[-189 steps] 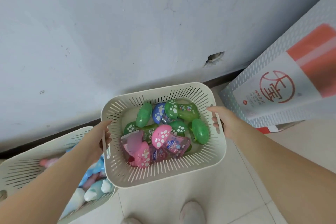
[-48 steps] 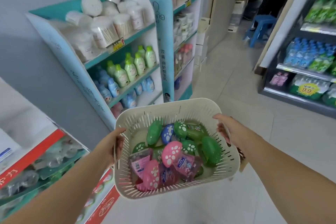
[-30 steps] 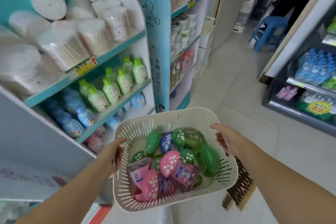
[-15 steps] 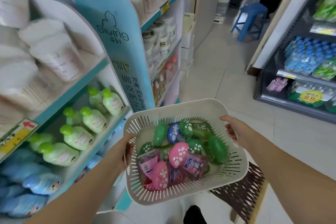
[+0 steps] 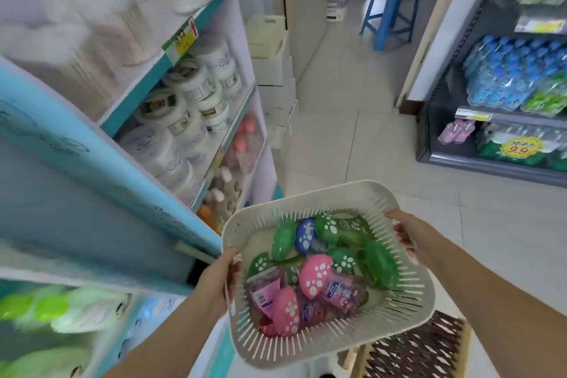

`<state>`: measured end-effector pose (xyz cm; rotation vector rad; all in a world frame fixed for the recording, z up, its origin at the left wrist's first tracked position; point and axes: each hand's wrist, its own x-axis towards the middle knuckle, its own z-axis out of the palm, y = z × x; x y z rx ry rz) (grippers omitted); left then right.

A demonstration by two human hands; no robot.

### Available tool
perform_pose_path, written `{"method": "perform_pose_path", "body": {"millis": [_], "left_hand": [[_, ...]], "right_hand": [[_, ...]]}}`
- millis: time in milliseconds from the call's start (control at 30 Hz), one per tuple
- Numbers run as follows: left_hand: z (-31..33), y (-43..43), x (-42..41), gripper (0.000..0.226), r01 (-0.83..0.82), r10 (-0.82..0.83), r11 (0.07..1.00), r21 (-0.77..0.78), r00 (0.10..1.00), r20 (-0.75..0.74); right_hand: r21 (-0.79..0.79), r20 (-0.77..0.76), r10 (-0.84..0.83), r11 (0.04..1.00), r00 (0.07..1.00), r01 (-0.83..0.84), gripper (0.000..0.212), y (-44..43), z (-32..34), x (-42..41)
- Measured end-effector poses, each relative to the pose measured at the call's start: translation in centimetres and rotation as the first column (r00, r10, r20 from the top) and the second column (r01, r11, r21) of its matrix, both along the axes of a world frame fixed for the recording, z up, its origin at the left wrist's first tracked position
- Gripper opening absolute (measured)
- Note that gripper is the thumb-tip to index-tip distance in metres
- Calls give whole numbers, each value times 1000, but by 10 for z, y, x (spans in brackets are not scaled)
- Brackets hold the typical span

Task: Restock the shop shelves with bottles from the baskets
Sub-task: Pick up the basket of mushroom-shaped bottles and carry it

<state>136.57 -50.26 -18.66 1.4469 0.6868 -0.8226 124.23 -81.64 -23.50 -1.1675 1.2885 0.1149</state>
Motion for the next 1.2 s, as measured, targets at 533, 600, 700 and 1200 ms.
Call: {"method": "perform_pose_path", "body": {"millis": [533, 600, 700, 1200], "left_hand": [[-133, -114, 173, 27, 236, -236, 972, -14, 970, -50], [-156, -129, 191, 26, 263, -262, 964, 25, 964, -42], [-189, -149, 206, 25, 294, -294, 952, 90, 956, -16], [-422, -191, 252, 25, 335, -344, 913, 230, 939, -4]], "right_hand": [[35, -14, -357, 933, 934, 357, 32, -67, -108, 59], [47, -15, -397, 916, 918, 398, 32, -71, -126, 65], [81, -13, -432, 899, 902, 431, 30, -76, -158, 74], [139, -95, -497, 851, 863, 506, 31, -101, -375, 115]]}}
